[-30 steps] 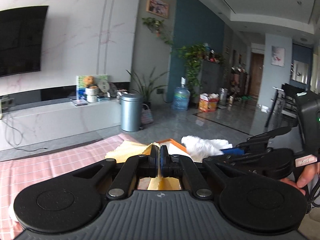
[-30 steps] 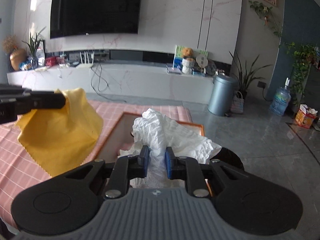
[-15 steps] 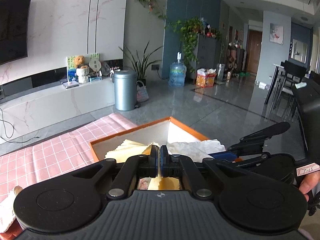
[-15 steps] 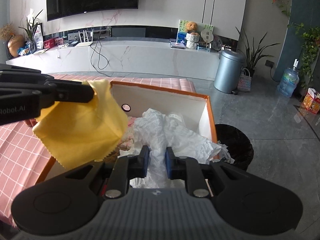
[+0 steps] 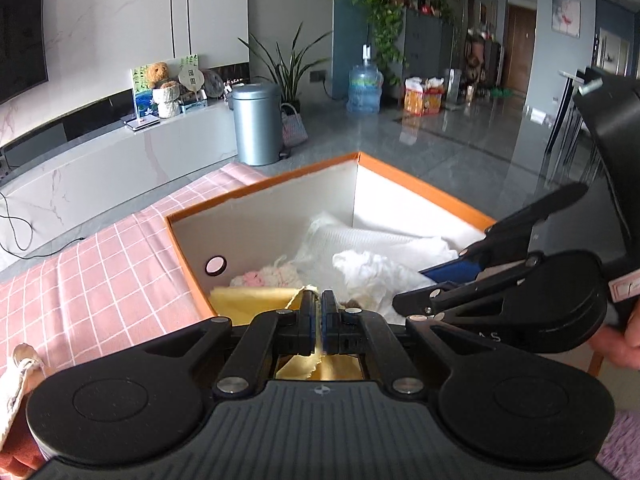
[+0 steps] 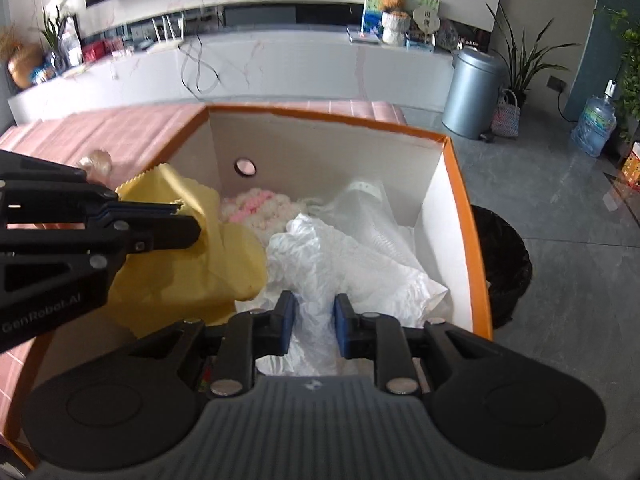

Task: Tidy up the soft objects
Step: 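Open both tools to drop the tissue and cloth into the box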

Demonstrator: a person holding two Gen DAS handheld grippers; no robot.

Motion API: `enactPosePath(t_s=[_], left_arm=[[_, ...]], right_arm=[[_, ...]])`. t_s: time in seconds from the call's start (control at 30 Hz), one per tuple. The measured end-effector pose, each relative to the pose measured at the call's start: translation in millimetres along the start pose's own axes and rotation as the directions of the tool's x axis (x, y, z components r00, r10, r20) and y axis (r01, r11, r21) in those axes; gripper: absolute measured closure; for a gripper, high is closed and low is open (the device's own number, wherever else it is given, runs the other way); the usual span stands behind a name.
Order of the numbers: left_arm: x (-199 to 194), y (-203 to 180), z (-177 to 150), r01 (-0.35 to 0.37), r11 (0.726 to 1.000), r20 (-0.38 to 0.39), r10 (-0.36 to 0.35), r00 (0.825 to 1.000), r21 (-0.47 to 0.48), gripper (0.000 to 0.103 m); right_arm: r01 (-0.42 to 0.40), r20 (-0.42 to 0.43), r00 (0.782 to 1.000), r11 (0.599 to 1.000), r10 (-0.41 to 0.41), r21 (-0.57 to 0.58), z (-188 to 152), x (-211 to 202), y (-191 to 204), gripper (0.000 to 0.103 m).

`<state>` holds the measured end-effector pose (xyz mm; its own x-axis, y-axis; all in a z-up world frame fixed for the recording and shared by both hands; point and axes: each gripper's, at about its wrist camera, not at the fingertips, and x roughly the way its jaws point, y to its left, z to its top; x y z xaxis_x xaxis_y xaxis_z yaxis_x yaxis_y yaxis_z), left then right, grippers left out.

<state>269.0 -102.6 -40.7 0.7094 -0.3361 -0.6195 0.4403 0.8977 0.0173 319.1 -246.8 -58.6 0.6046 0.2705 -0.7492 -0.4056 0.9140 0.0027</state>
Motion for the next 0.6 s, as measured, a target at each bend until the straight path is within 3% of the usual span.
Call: enactPosePath(t_s=[0.1, 0.4, 0.6], left_arm=[[-1, -1, -3, -0.003, 1.000, -0.012, 0.003, 1.000, 0.017, 0.095], [-15, -2, -1, -0.014, 0.999, 0.058, 0.012, 0.998, 0.042, 0.057], [-34, -2, 5, -0.029, 0.999, 0.110, 0.027, 0.994, 0.017, 0.048]], right_arm=[[0.020, -0.036, 0.999, 1.000, -0.020, -0.013, 1, 5, 2, 0.075], [0.092, -0.024, 0.995, 0.989, -0.095, -0.114, -1, 1, 15, 0.049], [0.128, 0.037, 0.992, 0.980, -0.124, -0.150, 0, -23, 20, 0.033]])
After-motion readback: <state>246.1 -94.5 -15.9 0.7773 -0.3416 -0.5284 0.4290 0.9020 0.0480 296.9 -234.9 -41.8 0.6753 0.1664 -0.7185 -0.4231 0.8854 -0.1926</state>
